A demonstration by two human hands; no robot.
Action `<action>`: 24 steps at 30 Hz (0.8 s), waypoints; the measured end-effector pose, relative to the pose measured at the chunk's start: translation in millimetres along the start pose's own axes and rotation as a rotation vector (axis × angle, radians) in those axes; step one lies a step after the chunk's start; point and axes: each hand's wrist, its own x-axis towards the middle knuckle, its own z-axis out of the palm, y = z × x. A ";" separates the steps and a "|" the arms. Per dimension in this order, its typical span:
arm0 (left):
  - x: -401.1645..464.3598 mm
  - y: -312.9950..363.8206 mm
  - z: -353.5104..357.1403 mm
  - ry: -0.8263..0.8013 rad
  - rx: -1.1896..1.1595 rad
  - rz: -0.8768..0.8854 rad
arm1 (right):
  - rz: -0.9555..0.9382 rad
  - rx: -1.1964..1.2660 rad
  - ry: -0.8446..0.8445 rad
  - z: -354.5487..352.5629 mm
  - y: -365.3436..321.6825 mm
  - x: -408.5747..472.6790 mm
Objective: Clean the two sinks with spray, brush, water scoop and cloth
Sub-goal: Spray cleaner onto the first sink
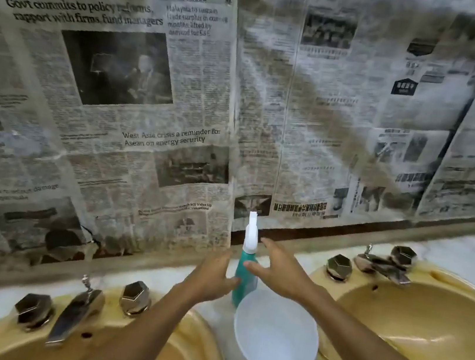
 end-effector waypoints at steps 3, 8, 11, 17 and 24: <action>7.6 -1.8 13.2 -0.014 -0.084 -0.008 | -0.021 0.260 -0.016 14.3 4.7 10.1; 12.6 0.4 14.2 0.005 -0.116 -0.008 | -0.004 0.332 0.118 25.4 0.7 28.5; 13.5 0.1 13.3 0.019 -0.102 -0.042 | -0.007 0.338 0.117 29.0 -2.8 32.2; -14.2 -7.5 0.3 0.098 -0.231 -0.024 | -0.095 0.342 0.218 20.2 -23.4 23.4; -94.6 -14.7 -22.5 0.214 -0.550 0.001 | -0.210 0.413 0.228 14.3 -84.9 -28.9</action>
